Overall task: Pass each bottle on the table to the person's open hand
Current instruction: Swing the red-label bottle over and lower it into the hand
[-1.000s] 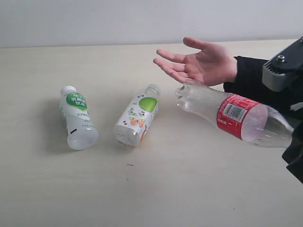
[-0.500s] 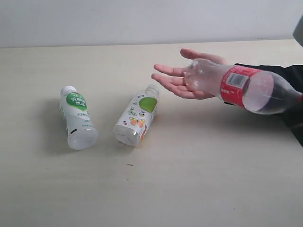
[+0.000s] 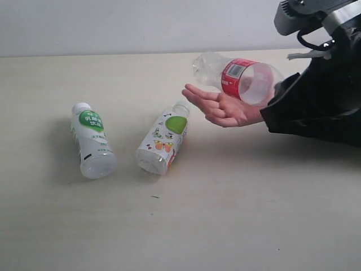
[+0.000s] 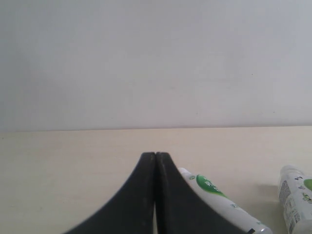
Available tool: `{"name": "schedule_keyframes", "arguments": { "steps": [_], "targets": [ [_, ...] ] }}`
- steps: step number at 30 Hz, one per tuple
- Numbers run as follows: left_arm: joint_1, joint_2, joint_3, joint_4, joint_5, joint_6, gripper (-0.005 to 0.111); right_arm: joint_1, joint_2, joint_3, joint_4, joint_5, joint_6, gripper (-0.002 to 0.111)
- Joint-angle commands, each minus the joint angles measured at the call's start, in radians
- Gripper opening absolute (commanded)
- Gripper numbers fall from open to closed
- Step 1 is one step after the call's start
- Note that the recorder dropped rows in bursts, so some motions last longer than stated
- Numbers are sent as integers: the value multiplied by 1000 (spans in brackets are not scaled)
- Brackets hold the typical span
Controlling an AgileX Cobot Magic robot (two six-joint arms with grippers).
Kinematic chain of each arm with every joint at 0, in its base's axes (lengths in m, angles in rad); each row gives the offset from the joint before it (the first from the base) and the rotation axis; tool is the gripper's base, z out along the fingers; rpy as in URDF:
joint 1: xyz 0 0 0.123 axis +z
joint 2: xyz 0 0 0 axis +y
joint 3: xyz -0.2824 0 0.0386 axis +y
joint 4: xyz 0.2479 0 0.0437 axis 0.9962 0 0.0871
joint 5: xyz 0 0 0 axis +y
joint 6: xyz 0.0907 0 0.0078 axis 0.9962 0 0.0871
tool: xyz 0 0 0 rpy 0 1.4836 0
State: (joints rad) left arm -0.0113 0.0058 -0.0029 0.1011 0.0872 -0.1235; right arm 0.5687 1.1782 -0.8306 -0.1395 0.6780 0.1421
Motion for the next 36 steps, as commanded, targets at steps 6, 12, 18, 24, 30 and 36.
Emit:
{"name": "schedule_keyframes", "arguments": {
  "steps": [6,12,18,24,30,36],
  "targets": [
    [3,-6,3,-6,-7,0,0,1,106,-4,-263,-54,287,0],
    [3,-6,3,-6,-7,0,0,1,114,38,-196,-39,199,0],
    [3,-6,3,-6,-7,0,0,1,114,86,-205,-28,173,0],
    [3,-6,3,-6,-7,0,0,1,97,82,-188,-55,173,0],
    [3,-6,3,-6,-7,0,0,1,67,82,-91,-37,97,0],
    [3,-6,3,-6,-7,0,0,1,64,82,-50,-14,87,0]
  ]
}}
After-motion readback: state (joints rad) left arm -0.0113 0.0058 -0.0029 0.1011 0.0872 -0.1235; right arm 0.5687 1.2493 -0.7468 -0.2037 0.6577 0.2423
